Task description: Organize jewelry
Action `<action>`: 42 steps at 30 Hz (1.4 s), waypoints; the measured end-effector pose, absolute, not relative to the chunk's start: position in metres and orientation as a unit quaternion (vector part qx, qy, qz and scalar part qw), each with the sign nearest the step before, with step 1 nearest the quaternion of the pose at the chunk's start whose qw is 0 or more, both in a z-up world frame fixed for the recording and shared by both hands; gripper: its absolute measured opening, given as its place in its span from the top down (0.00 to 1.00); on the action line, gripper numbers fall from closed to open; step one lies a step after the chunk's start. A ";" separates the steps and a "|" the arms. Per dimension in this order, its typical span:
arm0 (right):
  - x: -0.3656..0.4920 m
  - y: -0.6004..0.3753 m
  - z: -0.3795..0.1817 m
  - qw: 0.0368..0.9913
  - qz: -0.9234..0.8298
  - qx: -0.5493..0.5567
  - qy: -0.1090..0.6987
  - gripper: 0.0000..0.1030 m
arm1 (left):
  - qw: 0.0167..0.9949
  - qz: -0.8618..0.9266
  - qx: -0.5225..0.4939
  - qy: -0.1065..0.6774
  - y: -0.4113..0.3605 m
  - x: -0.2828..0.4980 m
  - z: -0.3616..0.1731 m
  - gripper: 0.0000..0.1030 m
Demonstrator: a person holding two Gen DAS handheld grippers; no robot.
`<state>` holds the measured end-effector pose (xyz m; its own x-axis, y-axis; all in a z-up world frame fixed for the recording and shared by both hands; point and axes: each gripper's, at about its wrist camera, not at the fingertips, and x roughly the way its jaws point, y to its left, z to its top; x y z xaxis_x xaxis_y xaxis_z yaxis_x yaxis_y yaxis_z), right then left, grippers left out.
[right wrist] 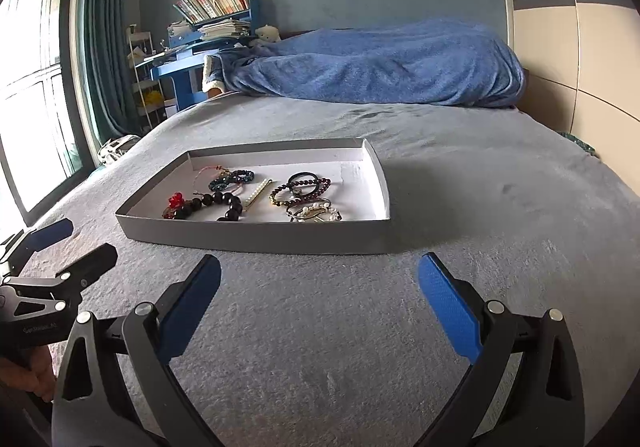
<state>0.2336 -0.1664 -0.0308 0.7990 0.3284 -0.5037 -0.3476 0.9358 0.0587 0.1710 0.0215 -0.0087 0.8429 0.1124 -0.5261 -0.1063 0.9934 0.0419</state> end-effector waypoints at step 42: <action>0.228 -0.160 -0.030 0.946 0.192 -0.033 0.258 0.05 | 0.961 0.056 -0.006 0.271 0.024 0.169 -0.009 0.05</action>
